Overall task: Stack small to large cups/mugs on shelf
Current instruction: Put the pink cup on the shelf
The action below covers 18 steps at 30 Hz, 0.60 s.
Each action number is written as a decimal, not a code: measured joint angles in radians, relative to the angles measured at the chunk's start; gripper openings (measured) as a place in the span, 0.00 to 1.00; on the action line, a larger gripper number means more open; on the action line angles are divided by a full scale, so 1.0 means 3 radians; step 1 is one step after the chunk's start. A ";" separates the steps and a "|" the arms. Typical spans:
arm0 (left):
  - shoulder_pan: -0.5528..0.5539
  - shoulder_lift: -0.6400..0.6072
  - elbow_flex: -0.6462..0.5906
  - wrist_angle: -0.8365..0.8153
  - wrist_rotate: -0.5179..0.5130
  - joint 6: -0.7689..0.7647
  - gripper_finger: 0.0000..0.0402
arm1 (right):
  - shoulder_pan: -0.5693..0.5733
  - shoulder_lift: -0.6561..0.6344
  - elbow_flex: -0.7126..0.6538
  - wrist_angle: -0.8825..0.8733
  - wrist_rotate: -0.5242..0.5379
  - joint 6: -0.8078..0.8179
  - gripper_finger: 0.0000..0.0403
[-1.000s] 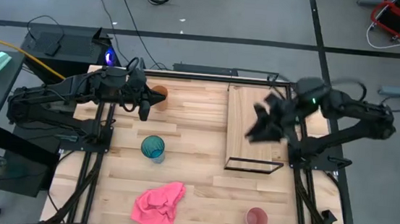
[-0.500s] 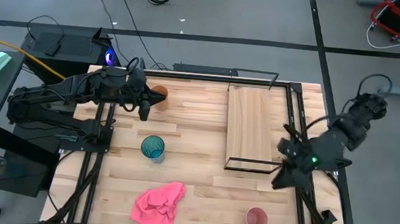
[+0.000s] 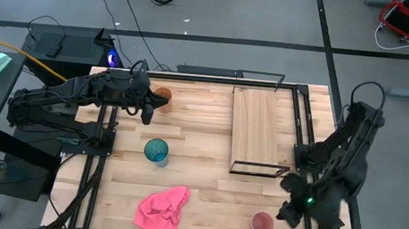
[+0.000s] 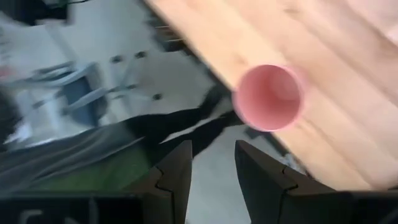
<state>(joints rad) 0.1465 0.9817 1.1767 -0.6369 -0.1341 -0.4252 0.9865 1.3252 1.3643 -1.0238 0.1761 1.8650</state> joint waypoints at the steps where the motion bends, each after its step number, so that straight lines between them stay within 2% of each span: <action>1: 0.0000 0.0000 0.0000 -0.0024 0.0000 0.0002 0.11 | 0.0010 0.0085 0.0000 -0.0039 0.0000 0.0084 0.32; 6: 0.0000 0.0000 0.0000 -0.0180 0.0000 0.0061 0.11 | 0.0041 0.0484 0.0000 -0.0212 -0.0006 0.0358 0.32; 11: 0.0001 0.0000 0.0000 -0.0222 0.0000 0.0060 0.10 | 0.0040 0.0786 0.0000 -0.0229 -0.0172 0.0420 0.32; 15: 0.0001 0.0000 0.0000 -0.0223 0.0000 0.0059 0.11 | 0.0039 0.0932 0.0000 -0.0444 -0.0376 0.0416 0.32; 18: -0.0001 0.0000 0.0000 -0.0224 0.0000 0.0058 0.11 | 0.0039 0.0966 0.0000 -0.0608 -0.0389 0.0415 0.32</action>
<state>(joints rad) 0.1463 0.9817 1.1767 -0.7040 -0.1341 -0.4076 0.9981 1.6150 1.3643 -1.2061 0.0593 1.9895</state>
